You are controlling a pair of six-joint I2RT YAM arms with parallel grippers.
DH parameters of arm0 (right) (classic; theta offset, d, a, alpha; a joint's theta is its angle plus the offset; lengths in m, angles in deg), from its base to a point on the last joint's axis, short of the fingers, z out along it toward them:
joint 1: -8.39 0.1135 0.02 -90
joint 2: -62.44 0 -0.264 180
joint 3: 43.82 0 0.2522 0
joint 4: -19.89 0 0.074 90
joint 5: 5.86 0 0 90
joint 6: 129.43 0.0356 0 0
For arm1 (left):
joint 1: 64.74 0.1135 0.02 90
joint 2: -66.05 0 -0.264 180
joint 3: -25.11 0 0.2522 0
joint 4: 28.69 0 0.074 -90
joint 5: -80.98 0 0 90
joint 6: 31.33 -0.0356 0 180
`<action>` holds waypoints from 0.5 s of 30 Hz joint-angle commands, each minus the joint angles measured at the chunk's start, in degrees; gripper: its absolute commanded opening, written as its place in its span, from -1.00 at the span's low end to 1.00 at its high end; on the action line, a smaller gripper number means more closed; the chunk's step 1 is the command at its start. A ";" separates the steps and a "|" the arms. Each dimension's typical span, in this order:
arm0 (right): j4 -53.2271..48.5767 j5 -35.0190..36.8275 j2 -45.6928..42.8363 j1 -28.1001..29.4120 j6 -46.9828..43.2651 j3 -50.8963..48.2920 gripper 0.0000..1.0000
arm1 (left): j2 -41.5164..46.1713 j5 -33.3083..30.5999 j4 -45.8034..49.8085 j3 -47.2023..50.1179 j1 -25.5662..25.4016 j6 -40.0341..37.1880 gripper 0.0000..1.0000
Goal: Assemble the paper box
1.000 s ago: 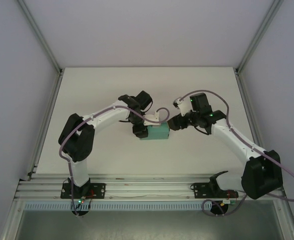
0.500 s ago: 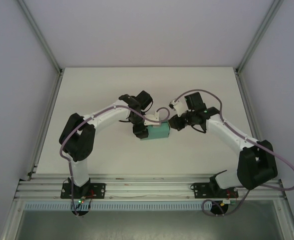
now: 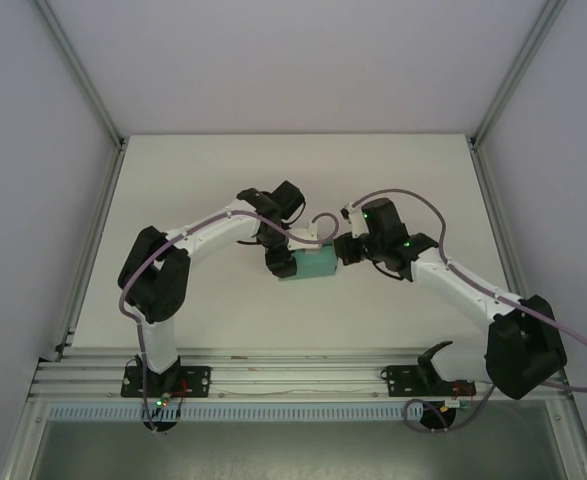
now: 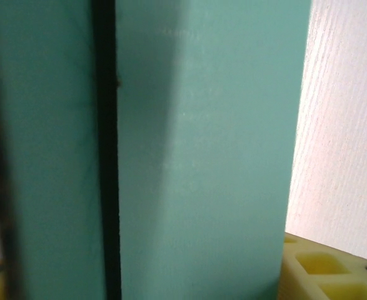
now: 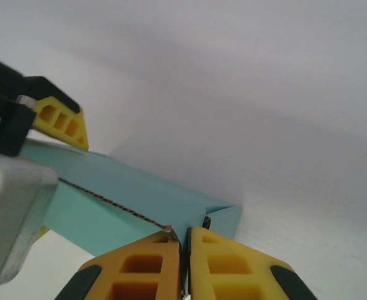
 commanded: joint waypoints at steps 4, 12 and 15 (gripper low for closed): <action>6.76 2.66 0.41 0.92 12.61 -2.18 -0.89 | -1.59 0.16 0.54 -1.40 0.13 1.73 0.19; 5.66 2.95 -0.83 0.95 15.31 -4.35 -0.90 | -1.59 0.18 0.18 -1.39 0.13 2.12 0.19; 6.91 4.52 -0.75 1.01 12.97 -7.02 -0.90 | -1.58 0.08 -0.13 -1.25 0.13 2.49 0.20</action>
